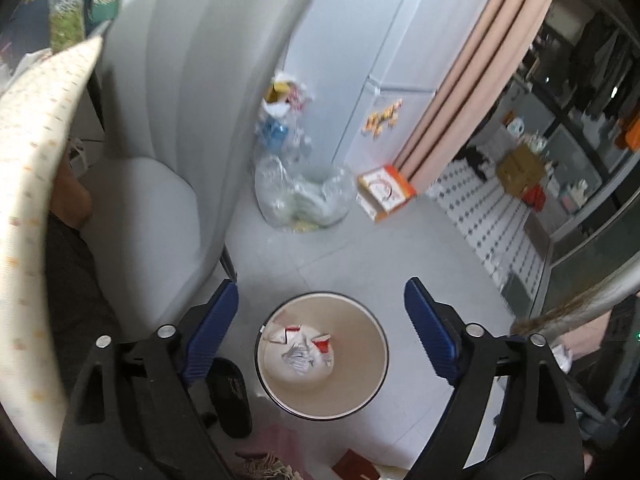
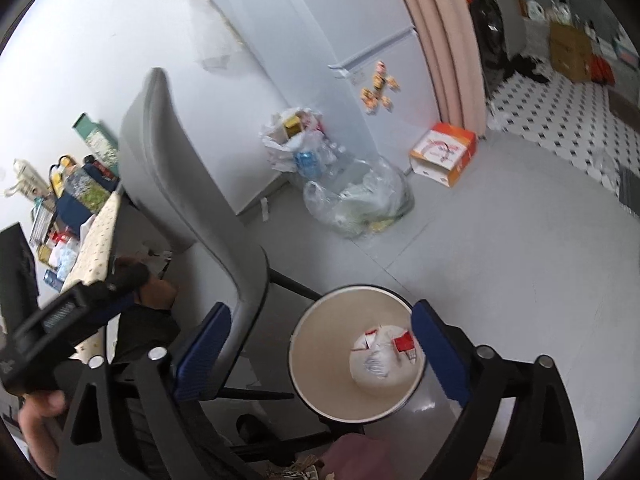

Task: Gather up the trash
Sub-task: 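Return both tools to the table toward the cardboard box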

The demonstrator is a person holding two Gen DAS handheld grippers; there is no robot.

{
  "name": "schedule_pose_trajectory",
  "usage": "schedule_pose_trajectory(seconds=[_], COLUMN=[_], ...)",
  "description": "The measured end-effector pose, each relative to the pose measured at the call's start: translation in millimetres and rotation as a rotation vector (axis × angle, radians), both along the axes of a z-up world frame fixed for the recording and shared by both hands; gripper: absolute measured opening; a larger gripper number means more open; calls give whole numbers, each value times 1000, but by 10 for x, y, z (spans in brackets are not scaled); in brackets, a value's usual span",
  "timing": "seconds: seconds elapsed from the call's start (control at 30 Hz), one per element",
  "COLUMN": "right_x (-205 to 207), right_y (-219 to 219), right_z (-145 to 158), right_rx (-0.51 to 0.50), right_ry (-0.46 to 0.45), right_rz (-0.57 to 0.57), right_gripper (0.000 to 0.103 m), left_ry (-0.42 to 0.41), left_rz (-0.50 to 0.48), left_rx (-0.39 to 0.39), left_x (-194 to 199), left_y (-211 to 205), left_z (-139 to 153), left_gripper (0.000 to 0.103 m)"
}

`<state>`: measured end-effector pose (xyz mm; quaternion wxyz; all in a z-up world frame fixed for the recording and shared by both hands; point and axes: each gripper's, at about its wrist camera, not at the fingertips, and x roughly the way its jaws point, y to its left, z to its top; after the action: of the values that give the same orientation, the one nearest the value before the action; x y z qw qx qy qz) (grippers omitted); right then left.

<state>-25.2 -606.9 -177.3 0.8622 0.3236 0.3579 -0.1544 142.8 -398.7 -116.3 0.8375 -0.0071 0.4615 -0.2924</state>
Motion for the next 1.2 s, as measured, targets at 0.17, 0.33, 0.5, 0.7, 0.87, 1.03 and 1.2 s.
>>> schedule_pose_trajectory(seconds=[0.17, 0.33, 0.5, 0.7, 0.87, 1.03, 1.2], right_x=[123, 296, 444, 585, 719, 880, 1001], right_y=[275, 614, 966, 1364, 1682, 2051, 2360], right_z=[335, 620, 816, 1022, 1147, 1257, 1295], right_rx=[-67, -103, -108, -130, -141, -144, -142], right_ry=[-28, -75, -124, -167, -181, -184, -176], right_rz=[31, 99, 177, 272, 354, 447, 514], right_gripper=[95, 95, 95, 95, 95, 95, 95], left_ry=[-112, -162, -201, -241, -256, -265, -271], left_rz=[66, 140, 224, 343, 451, 563, 669], left_rx=[-49, -74, -74, -45, -23, -6, 12], left_x=[-32, -34, -50, -4, -11, -58, -134], left_y=[427, 878, 1412, 2136, 2707, 3270, 3776], left_z=[513, 791, 921, 1004, 1016, 1008, 986], left_gripper=[97, 97, 97, 97, 97, 97, 97])
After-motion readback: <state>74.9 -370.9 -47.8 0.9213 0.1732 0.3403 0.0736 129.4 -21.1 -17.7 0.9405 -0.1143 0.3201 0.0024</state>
